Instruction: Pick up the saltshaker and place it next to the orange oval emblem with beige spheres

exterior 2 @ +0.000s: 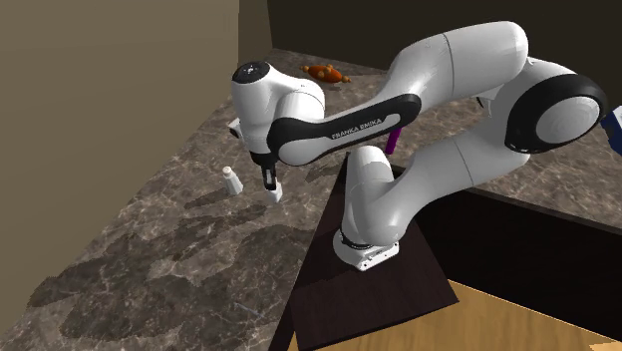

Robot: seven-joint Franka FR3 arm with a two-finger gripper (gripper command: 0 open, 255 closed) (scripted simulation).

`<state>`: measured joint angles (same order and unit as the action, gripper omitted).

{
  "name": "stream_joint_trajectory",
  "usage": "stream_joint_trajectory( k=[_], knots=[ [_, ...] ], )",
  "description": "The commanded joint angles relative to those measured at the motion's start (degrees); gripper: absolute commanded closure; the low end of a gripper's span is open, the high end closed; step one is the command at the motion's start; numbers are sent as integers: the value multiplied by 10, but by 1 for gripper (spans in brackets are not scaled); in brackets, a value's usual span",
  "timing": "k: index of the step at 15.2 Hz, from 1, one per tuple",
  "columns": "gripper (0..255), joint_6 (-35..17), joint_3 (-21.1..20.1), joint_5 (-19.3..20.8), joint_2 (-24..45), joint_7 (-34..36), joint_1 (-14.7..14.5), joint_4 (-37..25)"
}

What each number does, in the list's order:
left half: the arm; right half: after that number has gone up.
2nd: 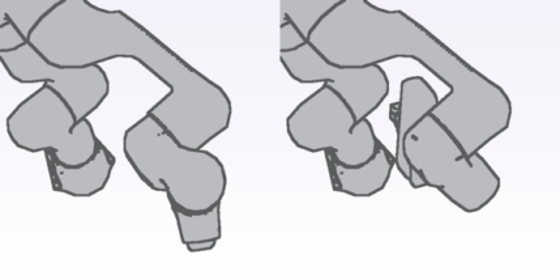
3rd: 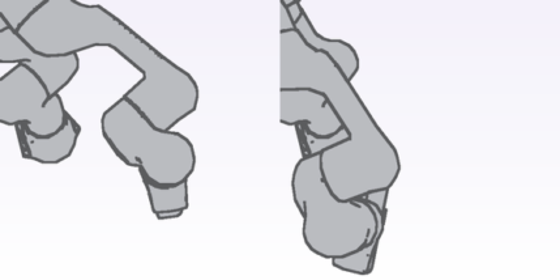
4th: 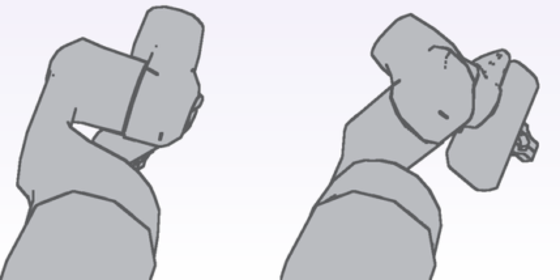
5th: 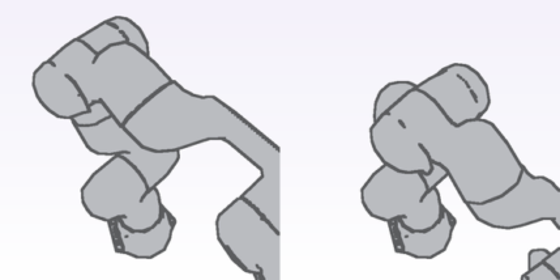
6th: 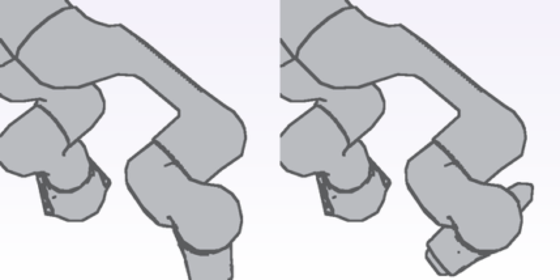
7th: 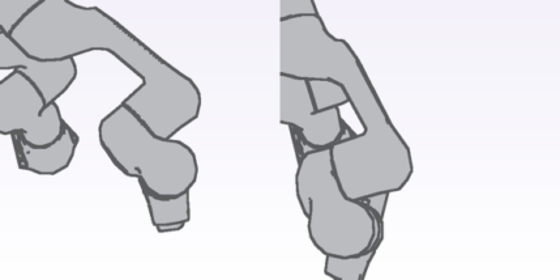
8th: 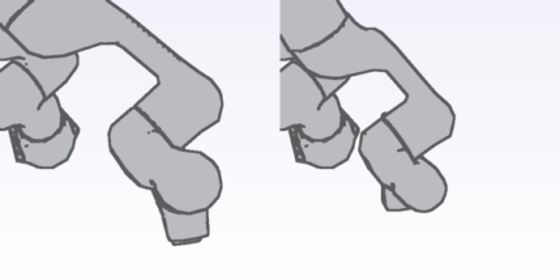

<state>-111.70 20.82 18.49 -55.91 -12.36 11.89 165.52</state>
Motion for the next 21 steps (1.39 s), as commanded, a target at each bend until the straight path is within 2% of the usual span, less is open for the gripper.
stream_joint_trajectory(
  k=[1, 21],
  knots=[
    [255, 17, -4, -5, -4, -1, -2, -13],
    [255, 169, -46, -48, -8, -6, -23, -163]
  ],
)
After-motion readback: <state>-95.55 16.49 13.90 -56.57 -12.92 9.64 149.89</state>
